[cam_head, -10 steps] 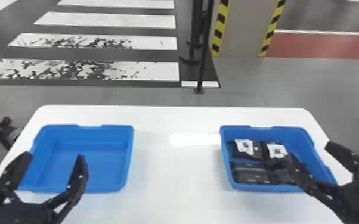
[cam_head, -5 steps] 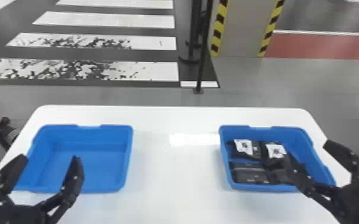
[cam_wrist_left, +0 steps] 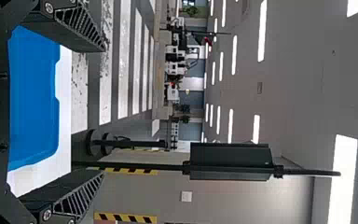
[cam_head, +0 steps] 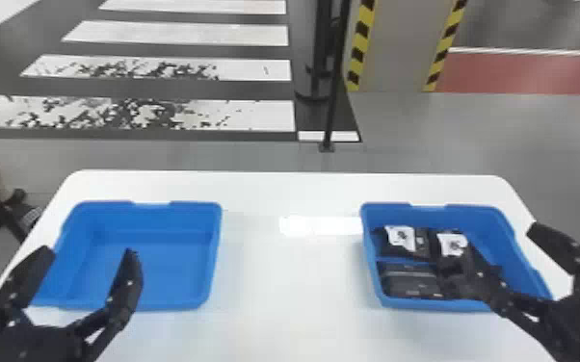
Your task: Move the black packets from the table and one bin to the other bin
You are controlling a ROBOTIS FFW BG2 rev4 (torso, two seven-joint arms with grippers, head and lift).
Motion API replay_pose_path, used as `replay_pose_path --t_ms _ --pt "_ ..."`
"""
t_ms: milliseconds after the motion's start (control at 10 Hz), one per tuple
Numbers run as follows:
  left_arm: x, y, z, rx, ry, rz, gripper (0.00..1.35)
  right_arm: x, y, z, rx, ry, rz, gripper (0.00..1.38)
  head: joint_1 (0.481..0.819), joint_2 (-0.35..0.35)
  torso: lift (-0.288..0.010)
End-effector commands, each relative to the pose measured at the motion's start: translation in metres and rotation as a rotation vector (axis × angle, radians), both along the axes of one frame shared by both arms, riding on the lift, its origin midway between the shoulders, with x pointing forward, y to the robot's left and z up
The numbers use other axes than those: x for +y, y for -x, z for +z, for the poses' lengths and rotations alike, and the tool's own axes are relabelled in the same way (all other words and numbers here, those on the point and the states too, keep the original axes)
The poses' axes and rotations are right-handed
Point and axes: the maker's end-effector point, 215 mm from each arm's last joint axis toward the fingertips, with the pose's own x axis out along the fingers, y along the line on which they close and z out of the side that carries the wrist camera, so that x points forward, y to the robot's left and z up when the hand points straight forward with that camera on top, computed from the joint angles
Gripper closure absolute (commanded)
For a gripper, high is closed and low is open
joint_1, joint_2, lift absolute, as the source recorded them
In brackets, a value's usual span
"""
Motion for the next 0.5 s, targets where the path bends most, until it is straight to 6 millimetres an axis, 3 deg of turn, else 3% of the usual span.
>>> replay_pose_path --t_ms 0,400 --pt "0.0002 0.0002 -0.0014 0.003 0.001 0.002 0.11 0.0002 -0.0001 0.0009 -0.002 0.001 0.0 0.16 0.695 -0.034 -0.11" --pt "0.0014 0.0003 0.0015 -0.005 0.002 0.004 0.11 -0.0004 0.0025 0.0069 -0.018 0.0 -0.005 0.16 0.695 -0.032 -0.11"
